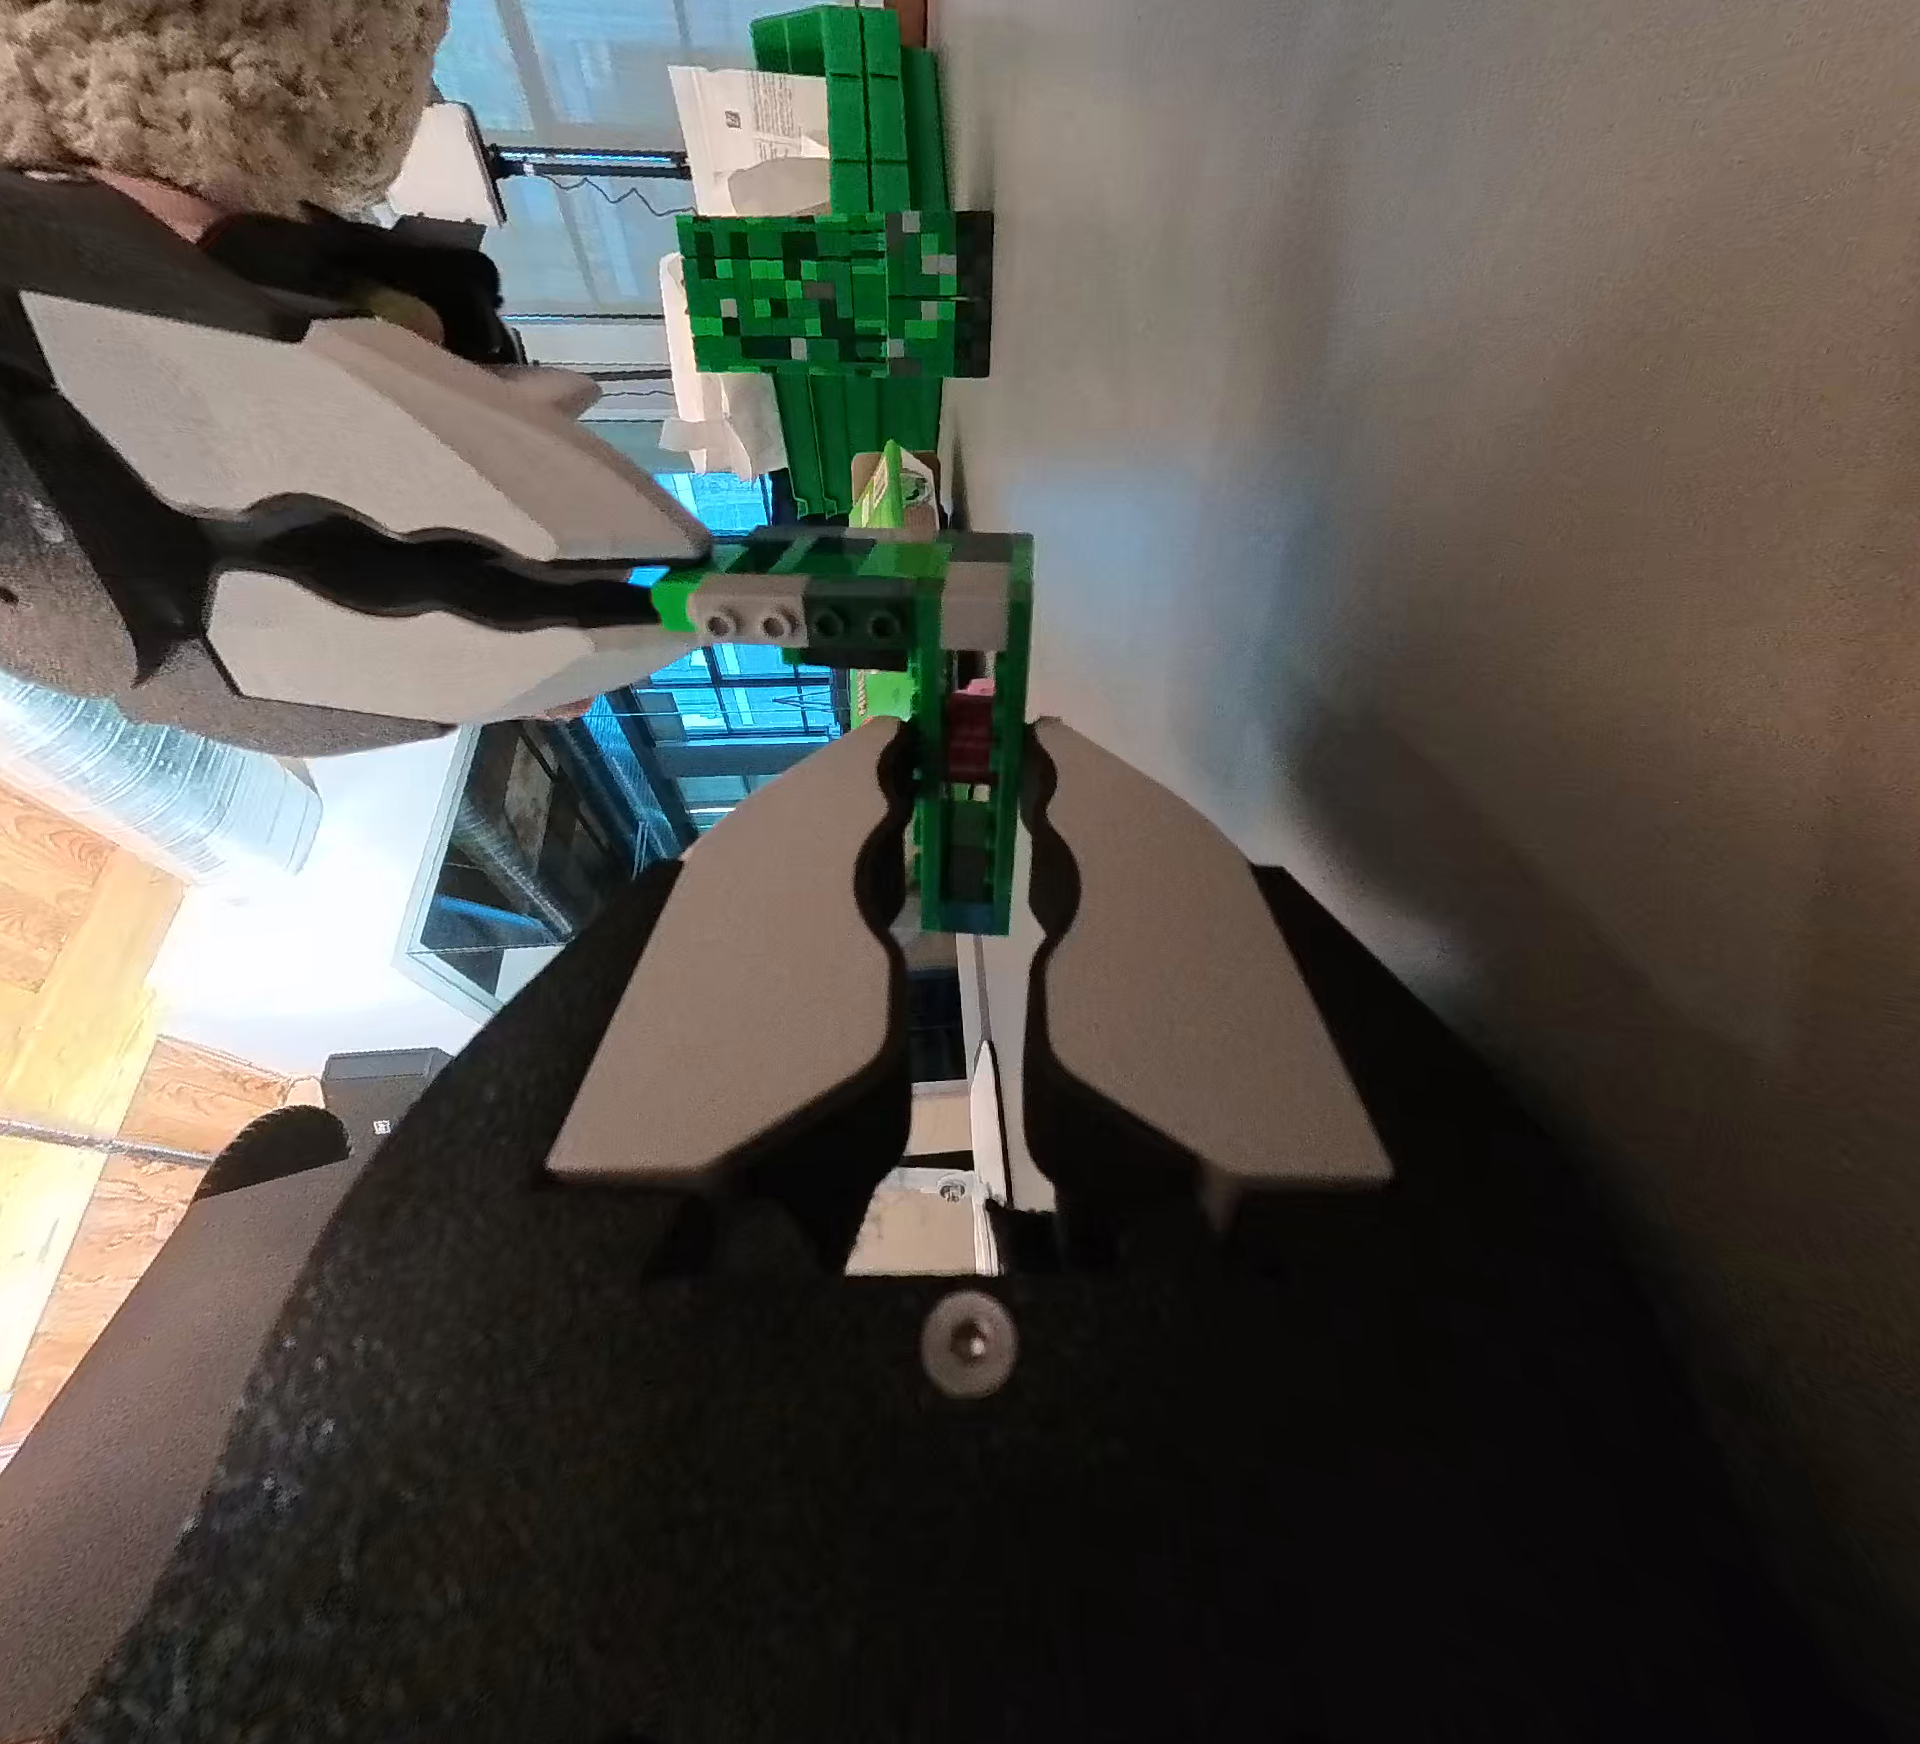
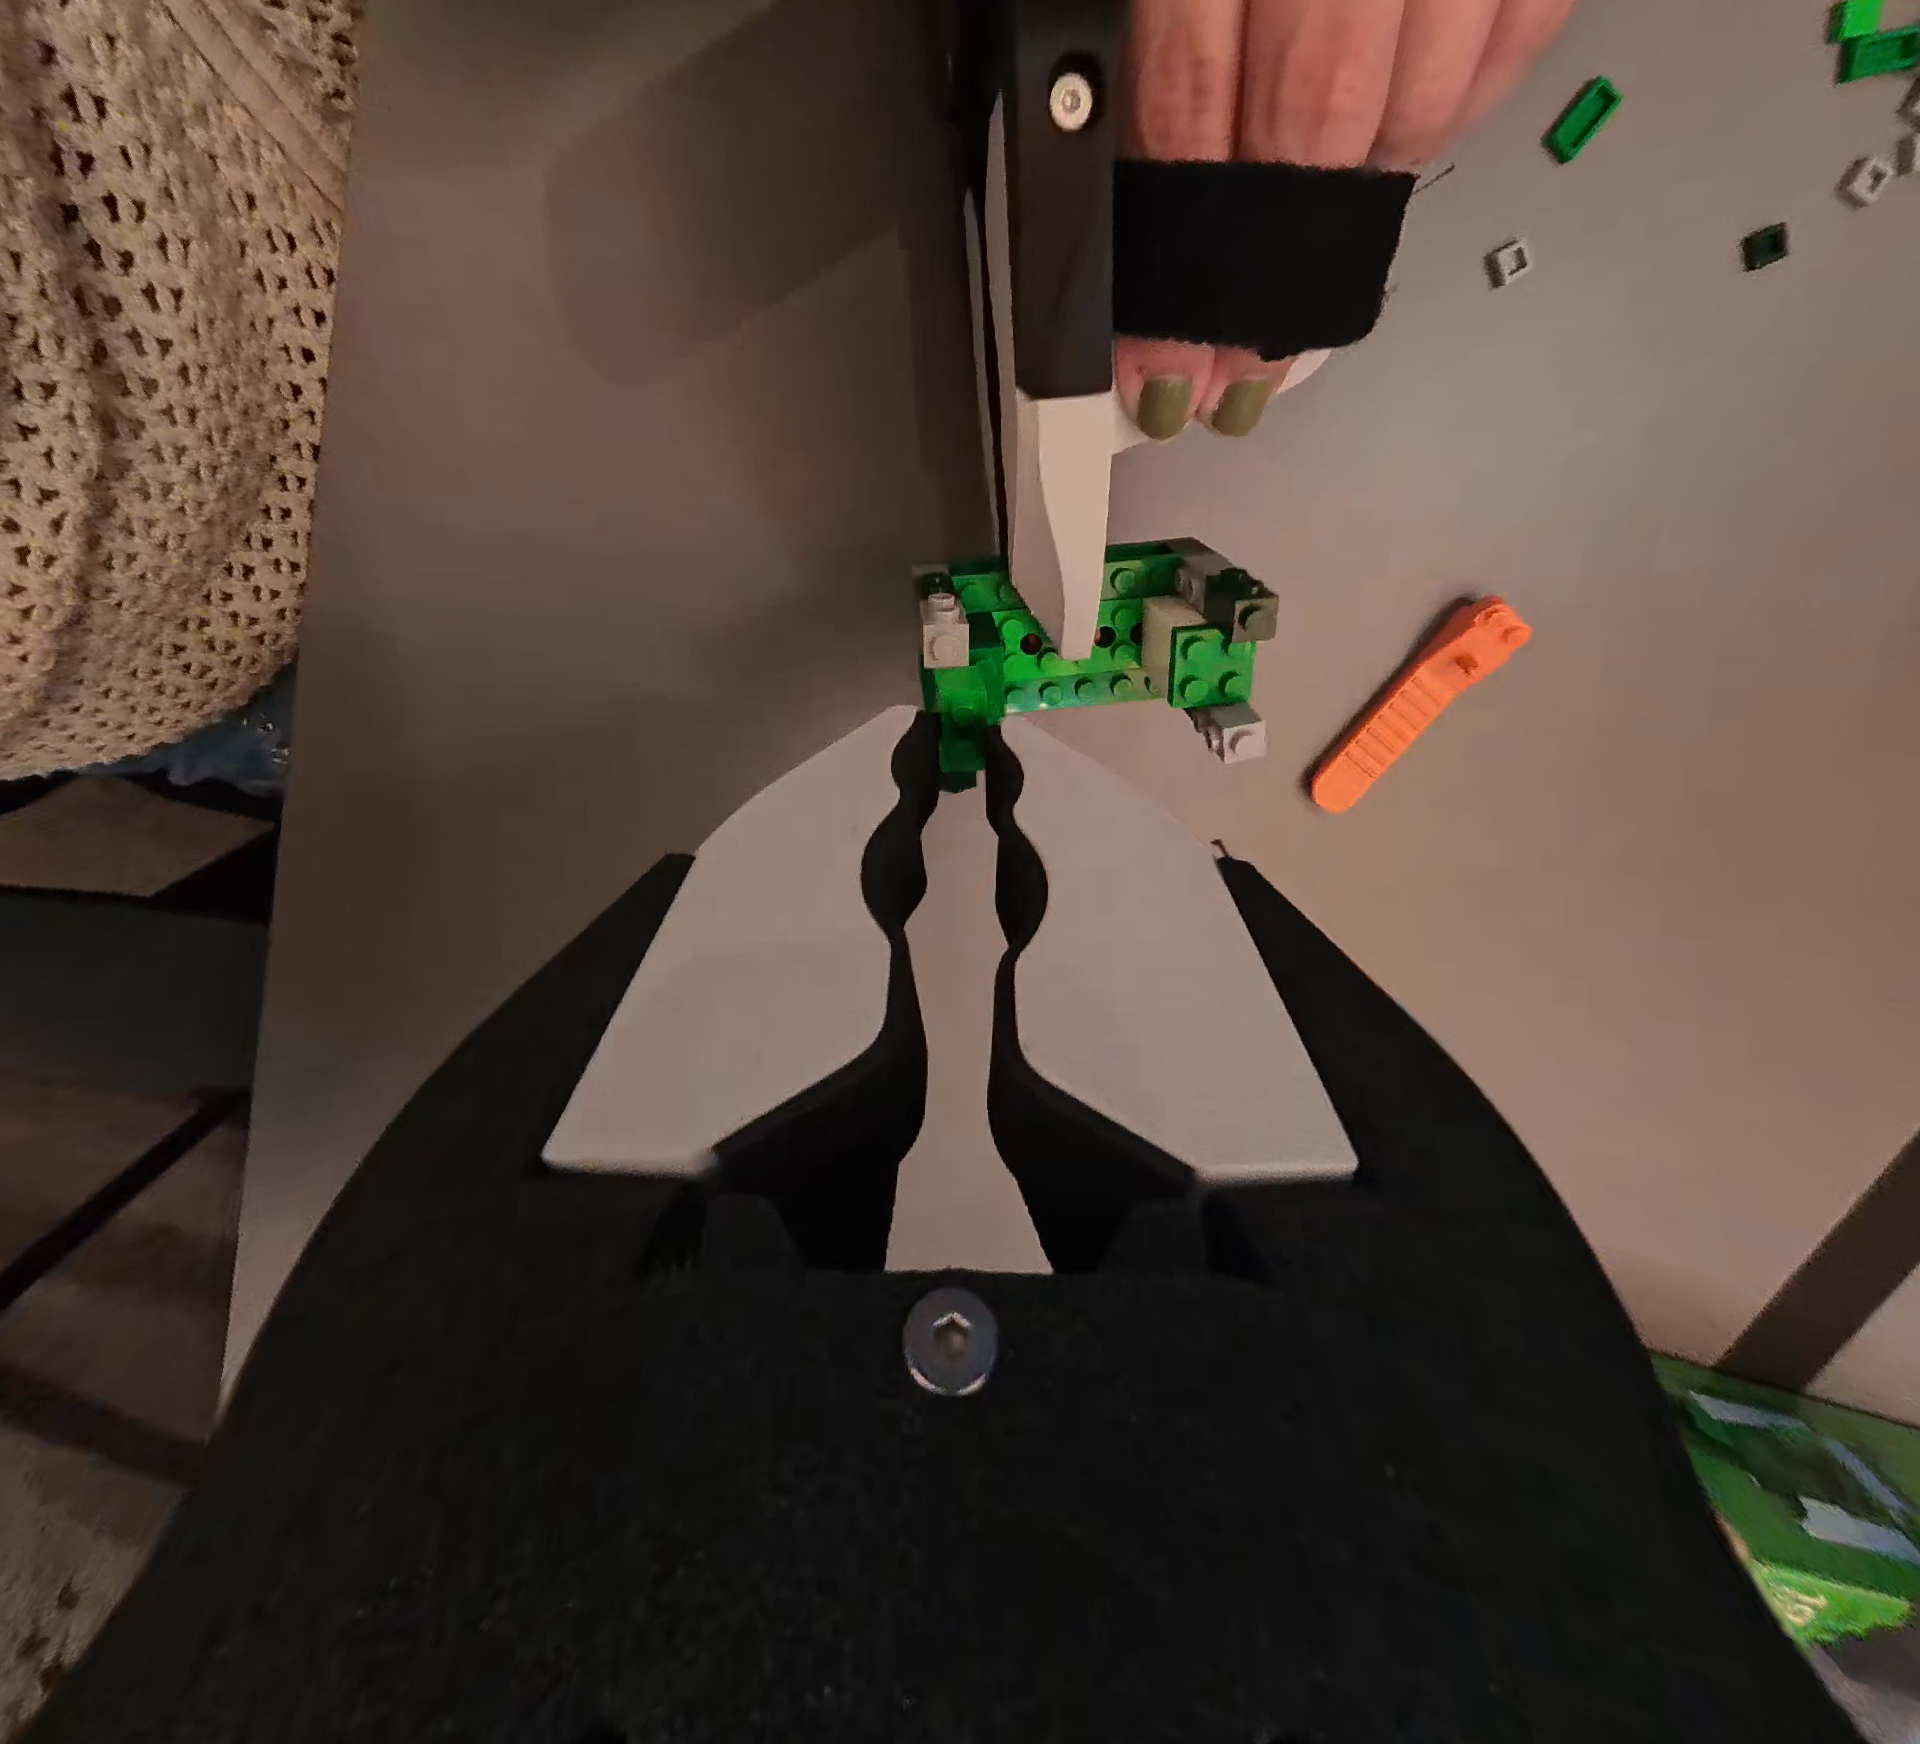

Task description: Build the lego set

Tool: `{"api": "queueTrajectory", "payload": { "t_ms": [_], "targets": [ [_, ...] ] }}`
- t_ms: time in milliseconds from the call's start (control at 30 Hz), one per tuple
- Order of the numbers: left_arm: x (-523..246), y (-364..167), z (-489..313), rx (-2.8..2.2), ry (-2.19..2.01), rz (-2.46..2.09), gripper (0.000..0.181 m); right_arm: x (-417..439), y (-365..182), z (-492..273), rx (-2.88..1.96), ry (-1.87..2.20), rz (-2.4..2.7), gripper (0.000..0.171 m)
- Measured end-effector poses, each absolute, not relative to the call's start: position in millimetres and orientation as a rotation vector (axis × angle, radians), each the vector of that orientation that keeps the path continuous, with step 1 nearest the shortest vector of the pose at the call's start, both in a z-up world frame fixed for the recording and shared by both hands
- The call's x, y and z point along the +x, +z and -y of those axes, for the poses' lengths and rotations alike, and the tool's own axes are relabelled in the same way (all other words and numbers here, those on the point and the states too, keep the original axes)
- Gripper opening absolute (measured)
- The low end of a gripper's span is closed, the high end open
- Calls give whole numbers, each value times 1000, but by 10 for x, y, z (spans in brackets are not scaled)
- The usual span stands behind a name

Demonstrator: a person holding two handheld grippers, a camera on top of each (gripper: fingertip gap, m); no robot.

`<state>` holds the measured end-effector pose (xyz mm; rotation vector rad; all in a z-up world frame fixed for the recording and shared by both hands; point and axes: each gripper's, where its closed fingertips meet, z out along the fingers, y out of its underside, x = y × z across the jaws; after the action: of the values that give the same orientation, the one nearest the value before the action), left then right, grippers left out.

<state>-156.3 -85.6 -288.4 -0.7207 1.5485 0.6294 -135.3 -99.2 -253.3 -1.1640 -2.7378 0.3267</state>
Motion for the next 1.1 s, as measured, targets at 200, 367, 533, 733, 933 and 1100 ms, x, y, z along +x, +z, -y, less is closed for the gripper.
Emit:
{"api": "queueTrajectory", "payload": {
  "t_ms": [200,367,533,733,933,1100],
  "targets": [
    [-1575,-2862,839,-735,624,-1531,19,-1348,-2551,993,-1130,259,2743,8],
    [-1571,-2875,833,-735,628,-1537,19,-1364,-2575,968,-1103,134,2717,8],
    [-1563,-2889,837,-730,631,-1547,19,-1352,-2595,986,-1096,88,2731,8],
    [-1567,-2881,829,-734,629,-1540,19,-1343,-2583,996,-1115,108,2737,7],
    [-1562,-2890,832,-729,631,-1545,19,-1346,-2590,1000,-1119,107,2741,8],
    [-1565,-2906,824,-734,633,-1551,19,-1339,-2607,1000,-1121,111,2746,7]
  ]
}}
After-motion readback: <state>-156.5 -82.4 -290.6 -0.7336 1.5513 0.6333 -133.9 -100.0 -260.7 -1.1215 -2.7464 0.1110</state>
